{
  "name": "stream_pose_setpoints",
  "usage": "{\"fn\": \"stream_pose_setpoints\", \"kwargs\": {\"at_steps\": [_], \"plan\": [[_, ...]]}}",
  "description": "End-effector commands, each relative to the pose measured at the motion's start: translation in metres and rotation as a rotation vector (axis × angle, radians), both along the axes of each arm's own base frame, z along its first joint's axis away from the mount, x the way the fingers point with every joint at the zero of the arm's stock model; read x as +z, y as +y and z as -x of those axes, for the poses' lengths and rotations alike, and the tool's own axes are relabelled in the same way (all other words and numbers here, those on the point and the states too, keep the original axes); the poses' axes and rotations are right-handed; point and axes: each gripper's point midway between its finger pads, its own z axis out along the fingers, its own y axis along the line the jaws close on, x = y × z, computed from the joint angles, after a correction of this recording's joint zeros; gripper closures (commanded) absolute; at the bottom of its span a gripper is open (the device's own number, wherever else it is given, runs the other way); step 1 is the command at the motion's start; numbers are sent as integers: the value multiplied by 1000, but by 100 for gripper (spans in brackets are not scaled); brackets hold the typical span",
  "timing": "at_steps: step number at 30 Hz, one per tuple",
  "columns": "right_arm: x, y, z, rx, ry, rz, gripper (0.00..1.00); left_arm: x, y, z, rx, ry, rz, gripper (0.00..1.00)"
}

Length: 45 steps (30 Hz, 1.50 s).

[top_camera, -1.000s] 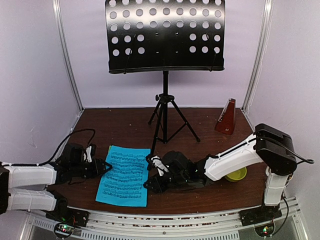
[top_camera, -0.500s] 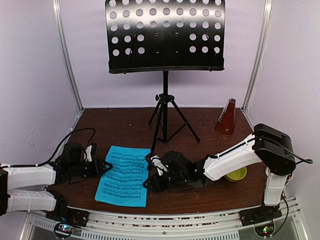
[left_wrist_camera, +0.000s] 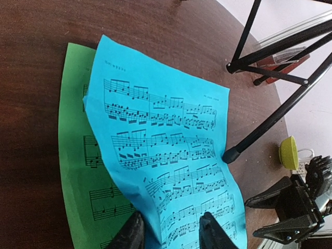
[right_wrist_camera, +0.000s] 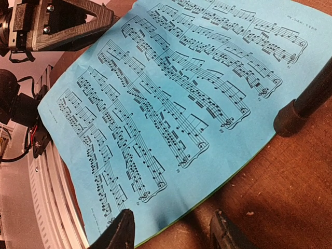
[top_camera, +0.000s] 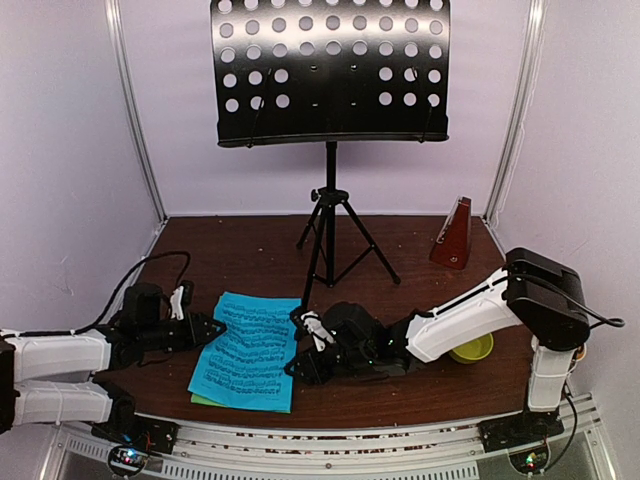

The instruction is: Set up the instrument practice props

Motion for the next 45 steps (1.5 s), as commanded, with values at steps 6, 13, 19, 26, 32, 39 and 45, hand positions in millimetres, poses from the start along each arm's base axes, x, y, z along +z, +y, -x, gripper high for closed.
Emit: {"fn": "stream_pose_setpoints", "kwargs": {"at_steps": [6,13,19,26,32,39,45], "plan": [[6,7,0,2,-4,-32,49,-15,-6,0,-36,18,-8,53],[8,6,0,2,-7,-37,49,-14,-5,-1,-44,-14,-22,70],[27,4,4,26,-23,-84,46,5,4,0,-60,-107,-100,93],[64,-8,9,62,-89,-161,39,33,8,1,-56,-178,-111,100],[91,-21,10,82,-186,-186,29,58,5,2,-40,-202,-47,100],[105,-42,5,60,-324,-183,19,100,3,10,-73,-294,-15,100],[110,-46,6,78,-357,-171,16,125,-5,22,-150,-354,24,100]]}}
